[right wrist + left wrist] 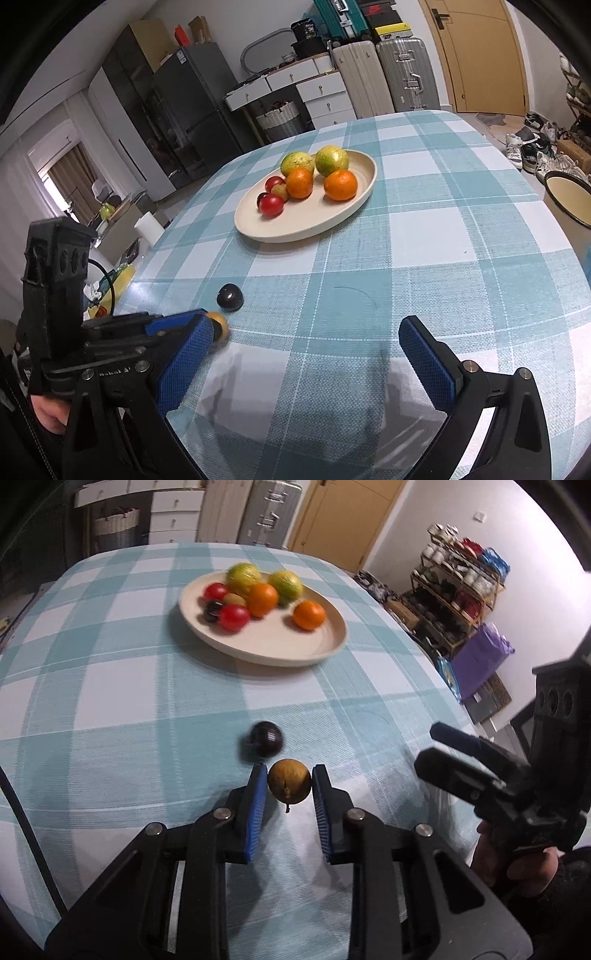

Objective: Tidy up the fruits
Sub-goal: 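Hold the brown fruit in the left tool while the right tool grasps the dark plum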

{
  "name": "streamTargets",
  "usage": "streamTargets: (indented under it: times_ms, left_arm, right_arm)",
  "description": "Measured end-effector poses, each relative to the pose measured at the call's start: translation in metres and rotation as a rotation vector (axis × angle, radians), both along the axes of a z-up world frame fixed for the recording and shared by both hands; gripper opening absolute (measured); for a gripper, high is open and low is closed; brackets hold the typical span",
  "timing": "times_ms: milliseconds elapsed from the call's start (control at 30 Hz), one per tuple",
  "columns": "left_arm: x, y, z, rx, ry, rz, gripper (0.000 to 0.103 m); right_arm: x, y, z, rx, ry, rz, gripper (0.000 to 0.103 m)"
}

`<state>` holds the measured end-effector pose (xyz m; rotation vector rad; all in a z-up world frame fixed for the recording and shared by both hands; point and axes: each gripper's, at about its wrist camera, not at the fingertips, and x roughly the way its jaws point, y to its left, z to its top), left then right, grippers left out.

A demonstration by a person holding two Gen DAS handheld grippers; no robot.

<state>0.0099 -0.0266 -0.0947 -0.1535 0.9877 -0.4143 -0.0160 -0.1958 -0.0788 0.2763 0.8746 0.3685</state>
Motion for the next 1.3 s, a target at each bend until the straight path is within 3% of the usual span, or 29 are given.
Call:
streamTargets:
  times_ms: [367,800,900,967,1100,1167,1300]
  left_arm:
    - [0.011,0.050,0.016,-0.046,-0.042,0.090,0.022]
    - [0.026,0.082,0.020,-0.068,-0.043,0.114,0.022]
    - [0.030,0.087,0.018,-0.080,-0.038,0.118,0.022]
    - [0.032,0.089,0.017,-0.086,-0.035,0.119,0.022]
    - [0.036,0.094,0.014,-0.095,-0.030,0.118,0.022]
    - [0.039,0.096,0.013,-0.099,-0.028,0.120,0.022]
    - [0.042,0.098,0.011,-0.104,-0.025,0.123,0.022]
  right_arm:
    - [0.017,0.034,-0.013,-0.008,0.015,0.087,0.103]
    - [0.043,0.085,-0.012,-0.033,0.009,0.196,0.101]
    - [0.048,0.094,-0.013,-0.054,0.009,0.216,0.094]
    - [0.050,0.099,-0.015,-0.063,0.015,0.227,0.077]
    - [0.056,0.106,-0.019,-0.089,0.035,0.234,0.063]
    - [0.059,0.110,-0.020,-0.100,0.052,0.243,0.040]
    - [0.062,0.119,-0.026,-0.152,0.073,0.257,0.033]
